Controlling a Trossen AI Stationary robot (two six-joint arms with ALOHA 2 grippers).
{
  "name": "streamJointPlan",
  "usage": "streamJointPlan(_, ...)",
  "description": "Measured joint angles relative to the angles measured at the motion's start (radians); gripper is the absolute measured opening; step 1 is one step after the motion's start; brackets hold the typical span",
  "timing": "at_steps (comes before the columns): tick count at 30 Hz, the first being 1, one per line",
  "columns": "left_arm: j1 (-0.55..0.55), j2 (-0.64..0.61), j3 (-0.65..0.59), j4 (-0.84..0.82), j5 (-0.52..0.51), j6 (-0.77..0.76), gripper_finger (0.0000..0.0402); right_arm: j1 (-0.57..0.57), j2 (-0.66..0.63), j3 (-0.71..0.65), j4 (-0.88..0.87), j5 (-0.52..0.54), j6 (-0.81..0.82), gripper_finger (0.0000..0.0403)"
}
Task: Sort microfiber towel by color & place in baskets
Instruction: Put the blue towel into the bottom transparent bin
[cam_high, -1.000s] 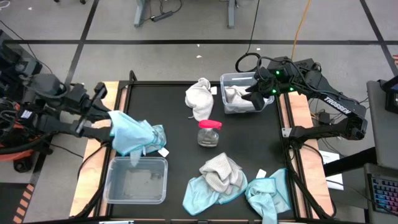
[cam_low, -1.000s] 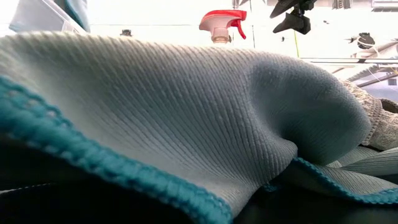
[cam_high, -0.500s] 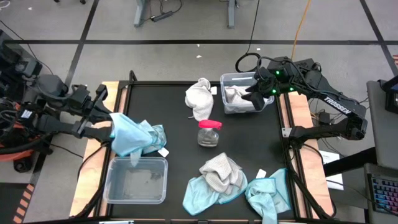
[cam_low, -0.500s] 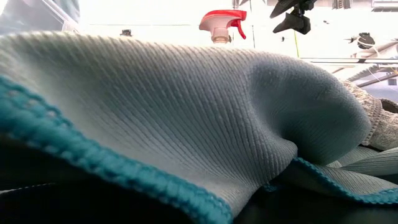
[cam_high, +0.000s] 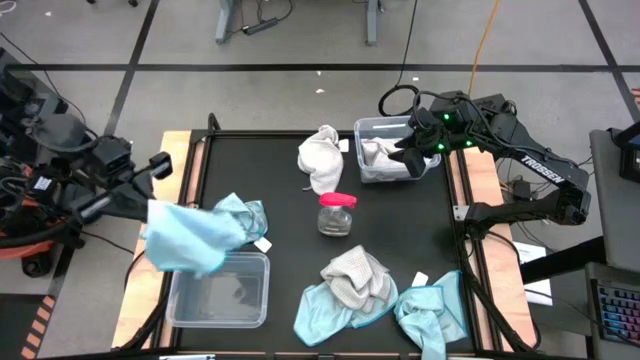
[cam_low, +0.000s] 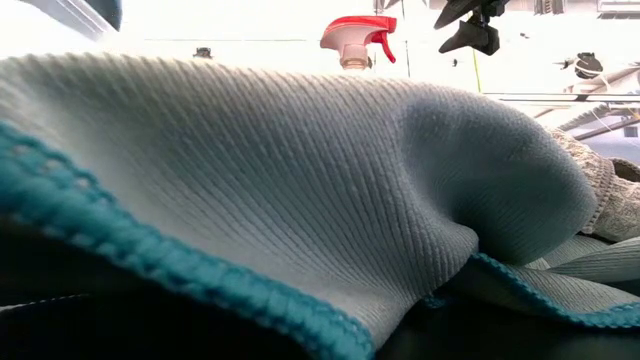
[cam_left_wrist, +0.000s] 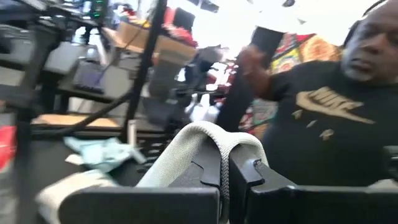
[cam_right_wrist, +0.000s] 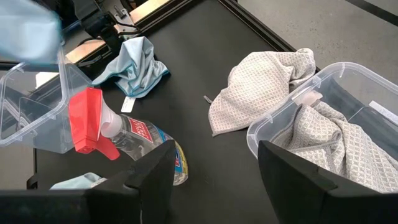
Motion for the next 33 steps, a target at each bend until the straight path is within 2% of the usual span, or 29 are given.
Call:
streamJointPlan(3,0.000,0.000,0.000,0.020,0.021,-0.061,0.0001,0.000,0.000,0.000,0.000,0.000,0.000,0.0219)
streamJointPlan(10,0.000,0.000,0.000,0.018,0.046,-0.094,0.0001,0.000,0.000,0.000,0.000,0.000,0.000,0.0219)
streamJointPlan(20,0.000,0.025,-0.014,-0.135,0.062,-0.105,0.0001,0.000,0.000,0.000,0.000,0.000,0.000,0.0219)
streamJointPlan(26,0.000,0.045,-0.018,-0.129,0.106,-0.148,0.0001,0.000,0.000,0.000,0.000,0.000,0.000,0.0219)
streamJointPlan(33,-0.017,0.045,-0.017,-0.028,0.127,-0.201,0.0001,0.000,0.000,0.000,0.000,0.000,0.000,0.0219)
